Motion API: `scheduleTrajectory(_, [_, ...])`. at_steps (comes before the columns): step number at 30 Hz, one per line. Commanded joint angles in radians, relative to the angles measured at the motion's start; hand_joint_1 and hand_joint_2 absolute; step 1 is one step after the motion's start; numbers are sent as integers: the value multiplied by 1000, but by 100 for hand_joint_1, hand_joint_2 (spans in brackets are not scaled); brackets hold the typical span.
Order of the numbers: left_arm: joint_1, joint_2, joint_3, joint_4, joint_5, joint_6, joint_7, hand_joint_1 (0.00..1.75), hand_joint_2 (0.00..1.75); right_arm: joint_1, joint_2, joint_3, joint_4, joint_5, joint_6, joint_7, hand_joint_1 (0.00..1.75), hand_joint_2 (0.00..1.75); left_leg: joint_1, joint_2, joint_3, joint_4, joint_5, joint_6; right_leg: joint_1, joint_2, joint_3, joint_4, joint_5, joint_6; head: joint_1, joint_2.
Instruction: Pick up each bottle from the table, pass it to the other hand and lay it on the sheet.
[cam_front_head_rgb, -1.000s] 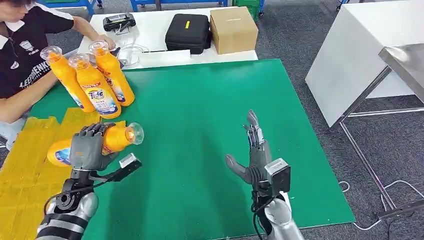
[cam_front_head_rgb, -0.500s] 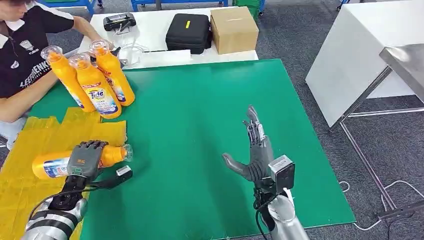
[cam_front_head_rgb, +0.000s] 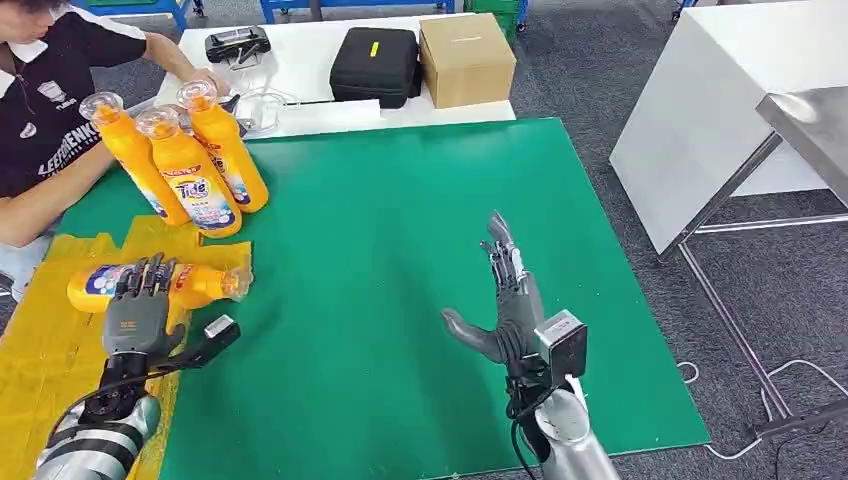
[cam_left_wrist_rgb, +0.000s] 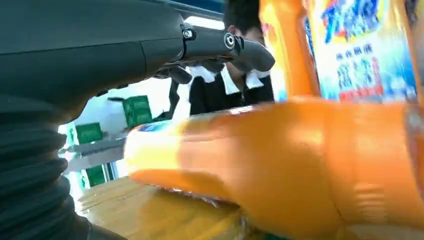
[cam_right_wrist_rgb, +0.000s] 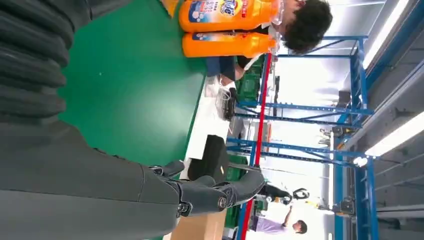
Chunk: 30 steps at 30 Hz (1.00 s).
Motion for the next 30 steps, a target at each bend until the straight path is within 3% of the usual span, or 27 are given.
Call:
scheduleTrajectory(1, [-2,-100,217,-64,68,-2,-130,0,175,-17,-23,18,56,-2,-28,5,0,175,1,-4,3,0,-1,0,1,-3,5,-1,-1,-1,0,0])
scheduleTrajectory(8, [-21,-115,241,-13,87,-2,-178,0,175,-19,-18,18,54,10,-38,5,0,175,1,-3,3,0,-1,0,1,-2,4,-1,-1,-2,0,0])
scheduleTrajectory(11, [-22,-181,291,-25,405,-2,-476,0,175,-8,-19,15,46,14,-48,5,0,175,1,-3,2,0,-1,0,1,-2,3,-1,-1,-1,0,0])
scheduleTrajectory(12, [10,-207,241,-113,635,-74,-614,0,175,11,-20,8,28,18,-58,2,0,175,1,-5,3,0,-1,0,1,-4,5,-1,-2,-1,0,0])
scheduleTrajectory(13, [59,-224,189,-248,768,-139,-655,0,175,23,-20,2,16,25,-69,-5,0,175,1,-6,2,0,-1,0,1,-5,5,-1,-1,-1,0,0])
scheduleTrajectory(15, [175,-238,78,-557,1000,-318,-623,0,175,59,-17,-19,-26,35,-87,-9,0,175,0,-7,1,1,-1,1,0,-5,3,-1,-2,0,0,0])
scheduleTrajectory(16, [201,-232,41,-623,998,-312,-569,0,175,68,-17,-23,-38,36,-89,-9,0,175,1,-5,-1,1,-1,0,0,-4,1,-1,-1,0,0,0])
scheduleTrajectory(20, [204,-218,30,-627,1003,-309,-553,0,175,67,-16,-24,-39,38,-90,-8,0,175,0,-3,0,1,-2,0,0,-2,2,0,-1,-1,0,0])
scheduleTrajectory(22, [239,-226,-2,-709,1217,-490,-622,0,175,86,-10,-38,-55,38,-91,-7,0,175,0,-3,-1,1,-1,0,0,-2,1,-1,-1,-1,0,0])
scheduleTrajectory(25, [330,-229,-95,-856,1284,-588,-556,0,175,126,-7,-46,-99,59,-106,-11,0,175,0,-2,-2,1,-2,0,0,-1,0,0,-1,-1,0,0])
scheduleTrajectory(30, [417,-218,-151,-884,1372,-668,-500,0,175,192,-3,-55,-166,105,-146,-15,0,175,0,-3,2,1,-3,0,0,-1,3,-1,-2,-1,0,0])
